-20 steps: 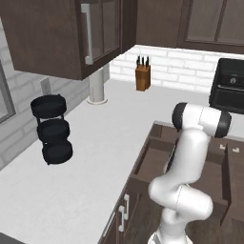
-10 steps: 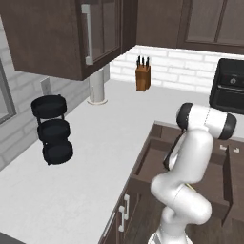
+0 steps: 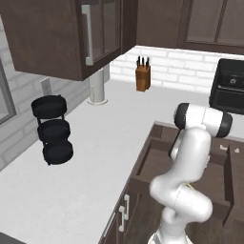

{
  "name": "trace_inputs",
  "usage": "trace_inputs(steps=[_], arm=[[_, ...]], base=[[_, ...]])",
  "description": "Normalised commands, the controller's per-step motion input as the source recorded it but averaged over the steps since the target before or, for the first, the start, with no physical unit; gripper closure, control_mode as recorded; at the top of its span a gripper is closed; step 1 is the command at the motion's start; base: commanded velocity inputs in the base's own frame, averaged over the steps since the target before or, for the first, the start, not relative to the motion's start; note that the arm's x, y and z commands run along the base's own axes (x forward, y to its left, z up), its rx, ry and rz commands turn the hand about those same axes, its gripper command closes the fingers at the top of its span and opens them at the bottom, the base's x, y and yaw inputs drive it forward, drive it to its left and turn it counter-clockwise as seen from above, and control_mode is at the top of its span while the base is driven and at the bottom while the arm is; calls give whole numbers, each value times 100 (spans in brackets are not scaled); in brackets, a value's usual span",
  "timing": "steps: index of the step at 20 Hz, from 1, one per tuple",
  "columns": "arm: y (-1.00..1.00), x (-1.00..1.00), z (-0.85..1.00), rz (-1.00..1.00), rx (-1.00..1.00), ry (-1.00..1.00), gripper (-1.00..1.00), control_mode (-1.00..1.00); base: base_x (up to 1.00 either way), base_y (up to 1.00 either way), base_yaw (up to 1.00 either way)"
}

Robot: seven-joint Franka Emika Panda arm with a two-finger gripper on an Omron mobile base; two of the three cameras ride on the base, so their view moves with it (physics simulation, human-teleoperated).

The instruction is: Take a straw from the drawer in front and place it inside the glass cup on the dining counter.

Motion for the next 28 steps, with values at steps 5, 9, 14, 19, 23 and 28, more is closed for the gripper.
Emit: trace_inputs(steps=[5,9,14,19,23,28], arm=[[0,21,-11,6,0,0,100,-100],[0,6,0,0,0,0,100,-100],[0,2,0,1,0,0,100,-100],[0,10,5,3,0,1,100,-100],[0,14,26,0,0,0,100,-100],[0,17,35,0,-1,0,100,-100]], base=[[0,0,0],[0,0,0],[0,0,0],[0,0,0],[0,0,0],[0,0,0]])
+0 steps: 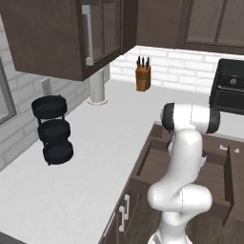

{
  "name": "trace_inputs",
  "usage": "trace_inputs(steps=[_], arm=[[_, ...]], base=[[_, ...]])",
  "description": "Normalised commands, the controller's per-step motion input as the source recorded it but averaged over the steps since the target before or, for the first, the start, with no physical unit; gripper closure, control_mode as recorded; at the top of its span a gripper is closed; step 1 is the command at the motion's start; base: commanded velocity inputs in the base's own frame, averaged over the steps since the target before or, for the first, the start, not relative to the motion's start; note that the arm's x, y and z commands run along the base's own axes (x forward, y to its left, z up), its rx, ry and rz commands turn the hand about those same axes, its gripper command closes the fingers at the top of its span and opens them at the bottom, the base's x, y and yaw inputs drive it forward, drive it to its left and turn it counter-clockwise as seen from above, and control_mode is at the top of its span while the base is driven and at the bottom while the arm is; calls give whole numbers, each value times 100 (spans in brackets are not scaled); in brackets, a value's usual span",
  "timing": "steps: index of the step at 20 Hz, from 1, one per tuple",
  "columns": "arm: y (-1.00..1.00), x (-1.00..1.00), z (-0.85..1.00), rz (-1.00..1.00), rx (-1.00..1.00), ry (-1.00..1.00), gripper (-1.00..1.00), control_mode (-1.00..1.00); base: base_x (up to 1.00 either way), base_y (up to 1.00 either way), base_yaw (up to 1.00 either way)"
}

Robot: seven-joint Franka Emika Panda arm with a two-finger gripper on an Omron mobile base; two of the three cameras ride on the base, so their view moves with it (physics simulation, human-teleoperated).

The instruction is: Take a straw from the drawer in front and place it inside the glass cup on the dining counter.

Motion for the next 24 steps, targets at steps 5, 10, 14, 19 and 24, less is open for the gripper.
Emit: trace_inputs(steps=[5,10,14,19,24], arm=[[-5,4,68,0,-1,0,100,-100],[-17,0,97,0,0,0,100,-100],[-25,1,100,0,0,2,100,-100],[-32,11,100,0,0,10,100,-100],[-27,3,100,1,2,17,100,-100]], base=[[0,0,0],[0,0,0],[0,0,0],[0,0,0],[0,0,0]])
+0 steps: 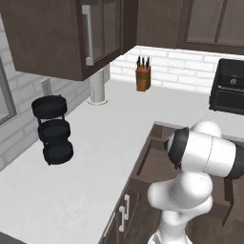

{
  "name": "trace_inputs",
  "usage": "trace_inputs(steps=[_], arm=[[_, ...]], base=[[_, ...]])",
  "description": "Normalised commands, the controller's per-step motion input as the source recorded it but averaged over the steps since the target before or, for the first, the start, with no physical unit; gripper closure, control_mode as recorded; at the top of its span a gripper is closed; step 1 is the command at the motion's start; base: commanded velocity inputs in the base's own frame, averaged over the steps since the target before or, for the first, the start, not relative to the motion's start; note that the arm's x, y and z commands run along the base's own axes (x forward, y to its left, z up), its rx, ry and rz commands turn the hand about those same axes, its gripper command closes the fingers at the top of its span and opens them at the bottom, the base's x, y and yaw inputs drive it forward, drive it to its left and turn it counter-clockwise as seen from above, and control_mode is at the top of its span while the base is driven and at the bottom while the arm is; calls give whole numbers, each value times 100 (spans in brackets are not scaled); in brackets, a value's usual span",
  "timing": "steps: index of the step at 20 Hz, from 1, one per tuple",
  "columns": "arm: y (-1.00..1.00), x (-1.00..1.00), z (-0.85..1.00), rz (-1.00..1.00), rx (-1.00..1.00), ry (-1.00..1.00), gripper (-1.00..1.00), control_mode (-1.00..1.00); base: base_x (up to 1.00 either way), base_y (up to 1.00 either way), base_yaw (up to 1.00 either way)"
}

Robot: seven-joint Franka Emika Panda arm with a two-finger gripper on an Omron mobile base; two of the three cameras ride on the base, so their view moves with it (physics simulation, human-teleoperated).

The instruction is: Take a straw from the drawer in front and place it inside the glass cup on the dining counter.

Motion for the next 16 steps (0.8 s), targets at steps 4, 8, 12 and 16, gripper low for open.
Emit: trace_inputs(steps=[4,8,12,16], arm=[[-19,0,100,5,11,20,100,-100],[-22,0,100,6,15,24,100,-100],[-15,0,100,6,14,24,100,-100],[-1,-10,97,5,14,20,100,-100]], base=[[0,0,0],[0,0,0],[0,0,0],[0,0,0]])
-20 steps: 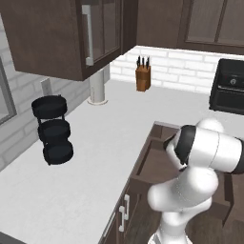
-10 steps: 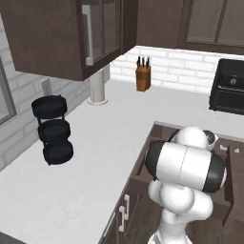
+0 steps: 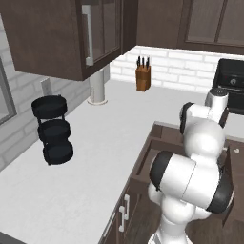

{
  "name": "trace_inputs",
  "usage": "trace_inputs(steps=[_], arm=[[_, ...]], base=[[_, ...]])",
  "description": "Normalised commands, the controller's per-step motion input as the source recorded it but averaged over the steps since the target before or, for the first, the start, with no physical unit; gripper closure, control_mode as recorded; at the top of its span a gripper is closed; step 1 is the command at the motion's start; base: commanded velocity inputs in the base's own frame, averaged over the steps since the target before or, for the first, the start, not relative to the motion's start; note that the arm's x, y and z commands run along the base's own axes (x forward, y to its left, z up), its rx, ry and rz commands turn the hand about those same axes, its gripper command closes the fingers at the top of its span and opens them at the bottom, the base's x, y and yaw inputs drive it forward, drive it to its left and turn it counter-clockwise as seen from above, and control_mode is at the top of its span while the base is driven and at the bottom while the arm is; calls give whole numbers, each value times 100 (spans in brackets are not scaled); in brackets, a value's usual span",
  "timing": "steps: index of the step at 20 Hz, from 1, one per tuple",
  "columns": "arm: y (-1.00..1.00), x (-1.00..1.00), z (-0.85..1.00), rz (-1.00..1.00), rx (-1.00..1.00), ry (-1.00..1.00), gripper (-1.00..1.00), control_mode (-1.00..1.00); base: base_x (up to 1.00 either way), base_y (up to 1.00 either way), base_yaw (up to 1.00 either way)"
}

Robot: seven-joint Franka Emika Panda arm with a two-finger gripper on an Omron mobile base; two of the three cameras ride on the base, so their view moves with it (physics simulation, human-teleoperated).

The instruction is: Take a straw from the drawer in front and place it inside the glass cup on the dining counter.

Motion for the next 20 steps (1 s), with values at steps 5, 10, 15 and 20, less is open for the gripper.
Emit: trace_inputs(steps=[5,10,15,20], arm=[[0,-52,29,0,20,-2,100,-100],[0,-72,8,0,19,-29,100,-100],[0,-28,52,0,7,-23,100,-100],[12,-11,14,0,0,-14,100,-100]], base=[[0,0,0],[0,0,0],[0,0,0],[0,0,0]])
